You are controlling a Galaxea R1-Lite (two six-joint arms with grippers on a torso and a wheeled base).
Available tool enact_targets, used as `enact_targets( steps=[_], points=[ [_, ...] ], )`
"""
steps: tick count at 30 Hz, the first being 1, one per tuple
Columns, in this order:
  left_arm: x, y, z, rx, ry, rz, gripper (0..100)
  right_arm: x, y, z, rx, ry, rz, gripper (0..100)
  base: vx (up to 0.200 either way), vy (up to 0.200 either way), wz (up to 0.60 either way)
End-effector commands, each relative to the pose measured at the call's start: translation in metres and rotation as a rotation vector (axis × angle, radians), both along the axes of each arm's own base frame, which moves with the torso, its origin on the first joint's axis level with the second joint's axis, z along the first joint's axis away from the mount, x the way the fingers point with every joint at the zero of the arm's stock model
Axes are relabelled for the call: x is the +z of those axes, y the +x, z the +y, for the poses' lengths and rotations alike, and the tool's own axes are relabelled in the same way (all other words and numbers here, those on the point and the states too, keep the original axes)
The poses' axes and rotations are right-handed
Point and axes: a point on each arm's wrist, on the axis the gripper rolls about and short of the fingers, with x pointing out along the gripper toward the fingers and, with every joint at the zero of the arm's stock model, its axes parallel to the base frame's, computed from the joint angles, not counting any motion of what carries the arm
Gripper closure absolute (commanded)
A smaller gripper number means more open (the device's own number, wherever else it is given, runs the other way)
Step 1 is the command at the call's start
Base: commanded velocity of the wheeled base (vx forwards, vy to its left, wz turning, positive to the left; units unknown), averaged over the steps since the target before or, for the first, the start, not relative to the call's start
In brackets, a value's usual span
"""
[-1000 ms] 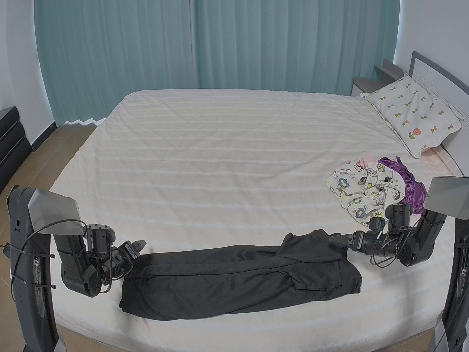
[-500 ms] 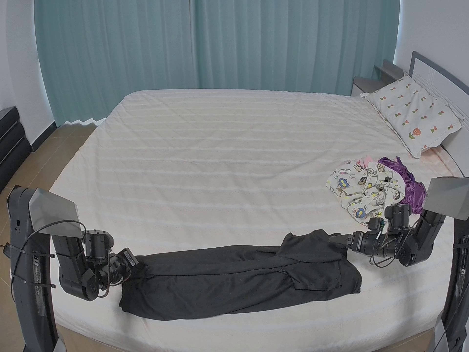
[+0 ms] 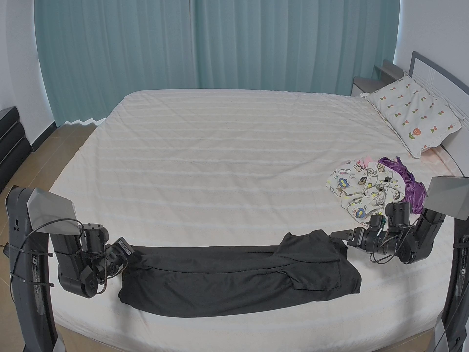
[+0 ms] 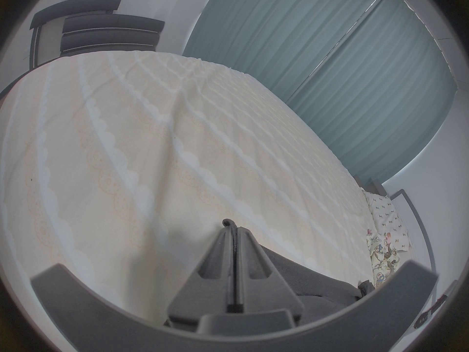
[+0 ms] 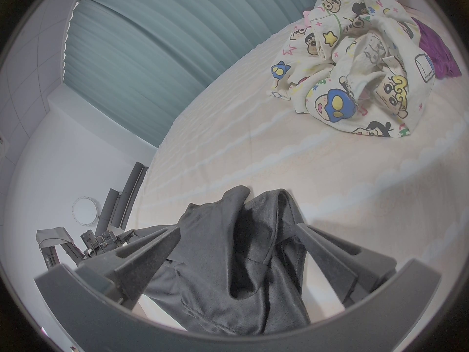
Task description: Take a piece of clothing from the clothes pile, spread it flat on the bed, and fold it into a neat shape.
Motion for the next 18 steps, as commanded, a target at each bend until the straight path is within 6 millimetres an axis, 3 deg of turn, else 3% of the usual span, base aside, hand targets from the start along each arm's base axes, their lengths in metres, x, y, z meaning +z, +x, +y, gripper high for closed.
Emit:
enact_targets(
  steps=[1, 5, 6, 13, 18],
  points=[
    [-0.004, 0.000, 0.003, 0.006, 0.001, 0.008, 100, 0.000, 0.002, 0.000, -0.004, 0.005, -0.002, 0, 0.000, 0.000, 0.00],
    [-0.007, 0.003, 0.005, 0.009, 0.000, 0.008, 100, 0.002, 0.005, -0.001, -0.026, 0.030, 0.002, 0, 0.000, 0.000, 0.00],
    [-0.007, 0.003, 0.005, 0.009, 0.000, 0.008, 0, 0.002, 0.005, -0.001, -0.030, 0.035, 0.006, 0, 0.000, 0.000, 0.00],
    [-0.004, 0.002, 0.009, 0.024, -0.006, 0.004, 0, 0.005, 0.007, -0.001, -0.035, 0.040, -0.001, 0, 0.000, 0.000, 0.00],
    [0.023, -0.007, 0.012, 0.041, -0.026, -0.045, 0, 0.014, 0.006, -0.002, -0.041, 0.039, -0.020, 0, 0.000, 0.000, 0.00]
  ],
)
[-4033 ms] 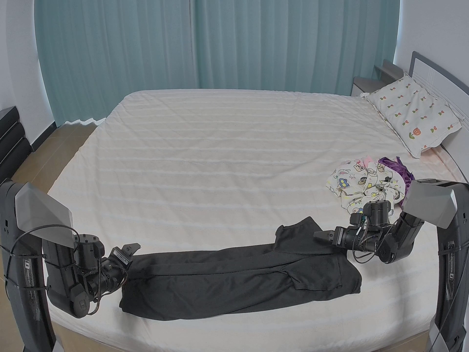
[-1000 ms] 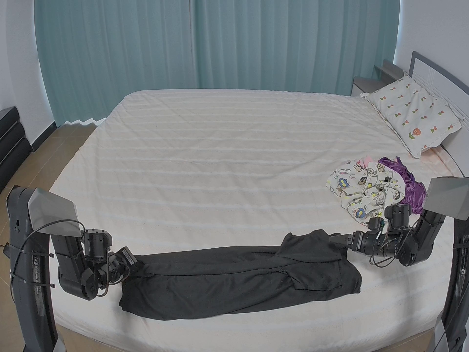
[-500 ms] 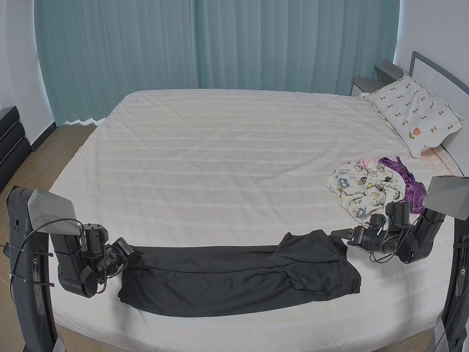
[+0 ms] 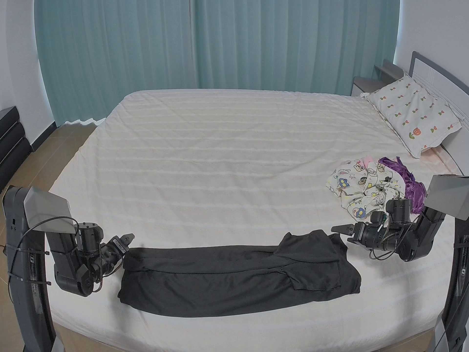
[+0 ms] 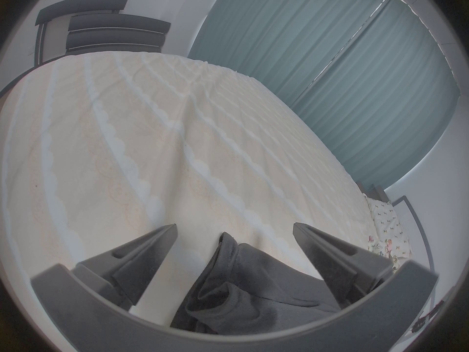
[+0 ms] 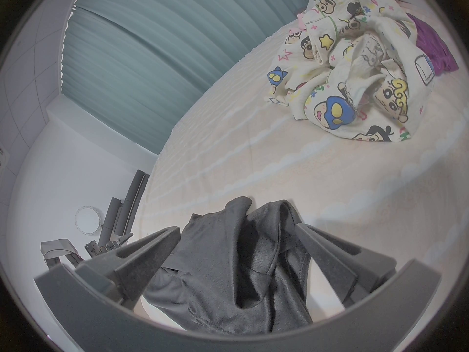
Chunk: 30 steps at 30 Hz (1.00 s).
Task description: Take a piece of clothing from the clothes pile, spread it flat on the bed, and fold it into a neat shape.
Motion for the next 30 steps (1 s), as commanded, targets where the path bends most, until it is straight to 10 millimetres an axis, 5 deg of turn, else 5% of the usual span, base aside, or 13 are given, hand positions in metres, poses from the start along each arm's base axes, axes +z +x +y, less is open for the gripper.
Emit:
enact_targets(
  steps=[1, 6, 17, 22, 30],
  points=[
    [0.030, -0.007, 0.002, 0.008, -0.018, -0.062, 0, 0.013, -0.001, -0.001, -0.004, -0.003, -0.032, 0, 0.000, 0.000, 0.00],
    [0.048, -0.017, -0.002, -0.031, -0.034, -0.087, 0, 0.029, -0.002, 0.005, -0.040, -0.003, -0.054, 0, 0.000, 0.000, 0.00],
    [0.034, -0.066, -0.023, -0.058, -0.114, 0.094, 0, 0.028, -0.044, 0.025, -0.273, 0.103, 0.064, 0, -0.127, 0.000, 0.00],
    [0.029, -0.071, -0.024, -0.062, -0.126, 0.129, 0, 0.021, -0.054, 0.031, -0.315, 0.170, 0.063, 0, -0.200, 0.000, 0.00],
    [0.006, -0.071, -0.033, -0.088, -0.105, 0.205, 0, 0.015, -0.057, 0.031, -0.312, 0.178, 0.072, 0, 0.000, 0.000, 0.00]
  ],
)
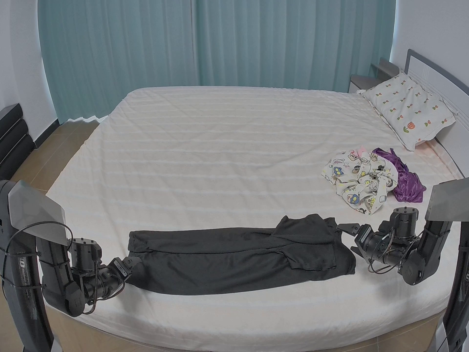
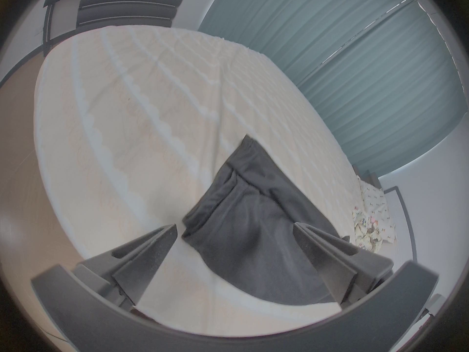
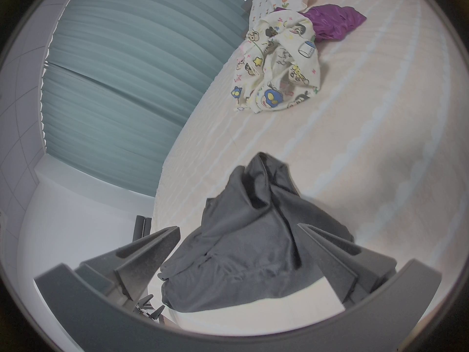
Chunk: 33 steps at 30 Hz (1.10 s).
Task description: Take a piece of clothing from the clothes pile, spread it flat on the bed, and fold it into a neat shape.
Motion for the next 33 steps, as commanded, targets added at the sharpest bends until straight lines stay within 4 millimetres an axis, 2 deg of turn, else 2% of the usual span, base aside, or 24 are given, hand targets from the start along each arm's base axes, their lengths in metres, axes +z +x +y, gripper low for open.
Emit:
enact_targets(
  steps=[1, 11, 12, 17, 20, 25, 33],
  points=[
    [-0.016, 0.000, -0.008, -0.022, 0.021, 0.053, 0, -0.010, -0.002, 0.000, 0.001, -0.001, 0.034, 0, 0.000, 0.000, 0.00],
    [-0.015, 0.011, -0.011, 0.005, 0.040, 0.005, 0, -0.011, -0.002, 0.002, 0.004, -0.001, 0.037, 0, 0.000, 0.000, 0.00],
    [-0.017, 0.012, -0.011, 0.006, 0.041, 0.010, 100, -0.011, -0.002, 0.002, 0.002, -0.001, 0.037, 0, 0.000, 0.000, 0.00],
    [-0.026, 0.015, -0.012, 0.066, 0.110, 0.023, 100, -0.011, -0.002, 0.001, 0.003, -0.003, 0.038, 0, 0.000, 0.000, 0.00],
    [-0.030, 0.004, -0.012, 0.088, 0.162, 0.068, 100, -0.010, -0.002, 0.001, 0.002, -0.003, 0.029, 0, 0.000, 0.000, 0.00],
    [-0.030, -0.010, -0.011, 0.064, 0.197, 0.111, 100, -0.011, -0.003, 0.001, 0.001, -0.004, 0.021, 0, 0.000, 0.000, 0.00],
    [-0.023, -0.015, -0.011, 0.058, 0.204, 0.109, 100, -0.011, -0.004, 0.001, 0.001, -0.004, 0.024, 0, 0.000, 0.000, 0.00]
  ],
)
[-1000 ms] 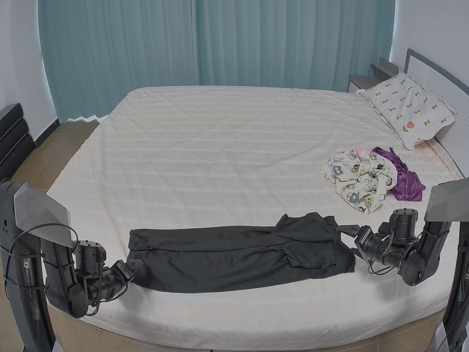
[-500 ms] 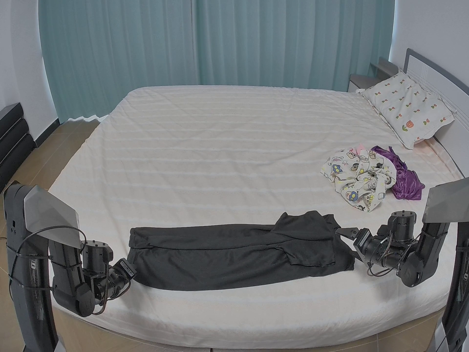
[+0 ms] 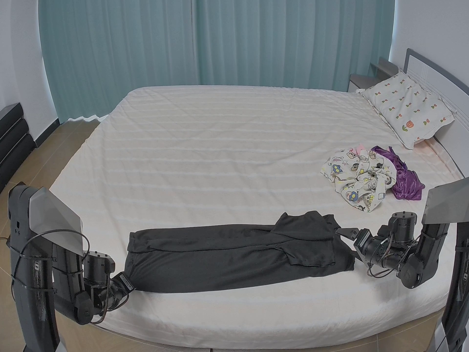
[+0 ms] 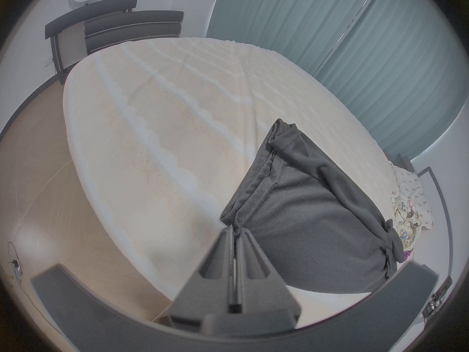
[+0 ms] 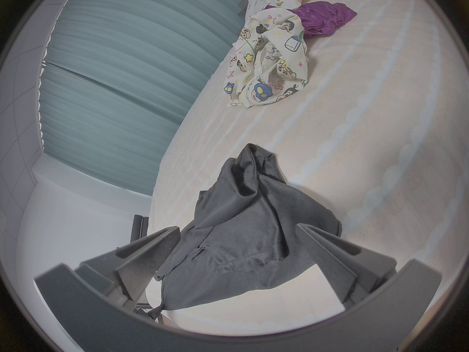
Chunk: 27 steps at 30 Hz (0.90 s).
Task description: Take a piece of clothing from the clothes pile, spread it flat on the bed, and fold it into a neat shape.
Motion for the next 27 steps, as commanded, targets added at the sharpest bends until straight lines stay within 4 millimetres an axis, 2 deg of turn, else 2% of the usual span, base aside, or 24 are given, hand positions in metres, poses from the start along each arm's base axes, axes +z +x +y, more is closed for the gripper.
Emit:
enact_targets(
  steps=[1, 5, 6, 13, 17, 22, 27],
  points=[
    [0.004, -0.003, 0.000, -0.001, 0.000, -0.003, 100, -0.001, -0.001, 0.000, 0.003, -0.001, 0.005, 0, 0.000, 0.000, 0.00],
    [0.004, -0.003, 0.001, -0.004, 0.008, 0.001, 100, -0.001, -0.002, 0.000, 0.003, -0.004, 0.006, 0, 0.000, 0.000, 0.00],
    [0.004, -0.003, 0.002, -0.003, 0.009, 0.001, 0, 0.000, -0.002, 0.000, 0.003, -0.004, 0.006, 0, 0.000, 0.000, 0.00],
    [0.006, 0.001, 0.006, 0.014, 0.004, -0.023, 0, 0.000, -0.005, 0.000, 0.015, -0.028, 0.004, 0, 0.000, 0.000, 0.00],
    [0.015, 0.013, 0.014, 0.036, -0.035, -0.103, 0, 0.006, -0.003, 0.002, 0.025, -0.037, -0.025, 0, 0.000, 0.000, 0.00],
    [0.020, 0.021, 0.023, 0.061, -0.123, -0.161, 0, 0.006, -0.001, 0.015, 0.065, -0.037, -0.038, 0, 0.000, 0.000, 0.00],
    [0.031, 0.025, 0.027, 0.078, -0.222, -0.209, 0, 0.002, 0.012, 0.026, 0.092, -0.040, -0.050, 0, 0.000, 0.000, 0.00]
  ],
)
